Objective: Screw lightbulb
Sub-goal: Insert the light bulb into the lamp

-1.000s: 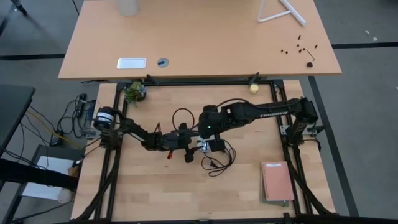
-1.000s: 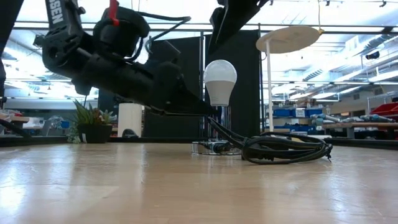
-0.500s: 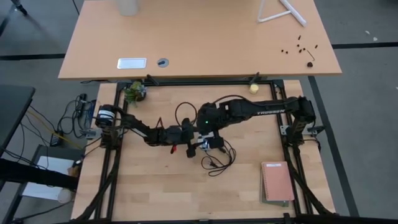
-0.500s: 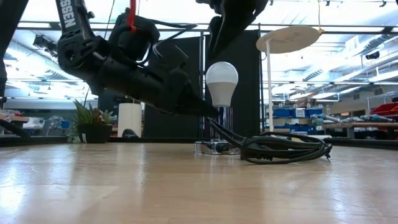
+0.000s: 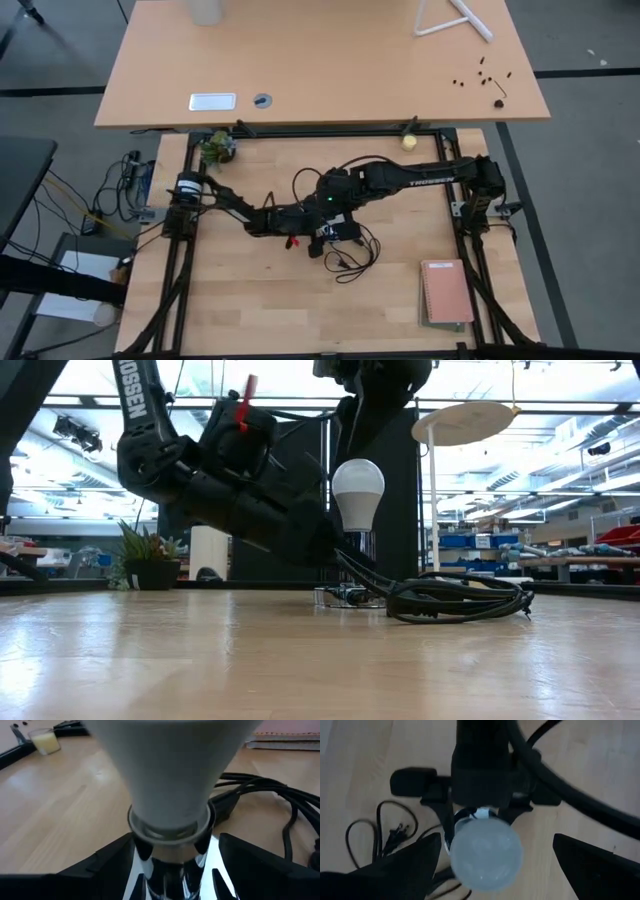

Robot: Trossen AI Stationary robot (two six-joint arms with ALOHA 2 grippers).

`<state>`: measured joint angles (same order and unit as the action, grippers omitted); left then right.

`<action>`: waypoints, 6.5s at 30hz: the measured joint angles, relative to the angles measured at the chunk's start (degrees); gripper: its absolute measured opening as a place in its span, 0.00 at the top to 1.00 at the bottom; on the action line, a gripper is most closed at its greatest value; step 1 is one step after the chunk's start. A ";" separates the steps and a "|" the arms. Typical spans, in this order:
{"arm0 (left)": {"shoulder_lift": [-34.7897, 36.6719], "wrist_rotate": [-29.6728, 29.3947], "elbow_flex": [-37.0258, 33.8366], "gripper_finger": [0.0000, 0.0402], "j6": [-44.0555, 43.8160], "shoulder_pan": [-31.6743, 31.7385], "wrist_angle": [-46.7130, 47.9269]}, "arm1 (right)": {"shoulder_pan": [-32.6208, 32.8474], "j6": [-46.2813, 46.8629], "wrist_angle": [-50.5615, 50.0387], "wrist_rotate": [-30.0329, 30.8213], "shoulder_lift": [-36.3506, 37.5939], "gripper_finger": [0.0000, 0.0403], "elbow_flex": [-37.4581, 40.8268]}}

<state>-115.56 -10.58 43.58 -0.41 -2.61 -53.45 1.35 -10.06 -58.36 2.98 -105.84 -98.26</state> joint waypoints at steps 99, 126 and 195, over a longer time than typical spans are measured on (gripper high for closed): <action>-0.33 -3.91 0.01 0.51 -4.28 -1.23 -7.37 | 0.68 7.68 -1.17 2.38 -4.70 0.32 0.00; -0.51 -26.64 6.23 0.51 -7.23 -7.69 0.74 | 3.23 32.31 -1.22 8.23 -4.48 0.30 -0.07; -0.36 -14.49 6.44 0.51 -4.32 -7.52 8.78 | 5.28 -17.63 0.99 3.99 -4.57 0.10 7.66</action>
<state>-115.93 -25.08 50.02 -4.73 -10.13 -44.67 6.63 -27.69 -57.37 6.98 -110.41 -90.60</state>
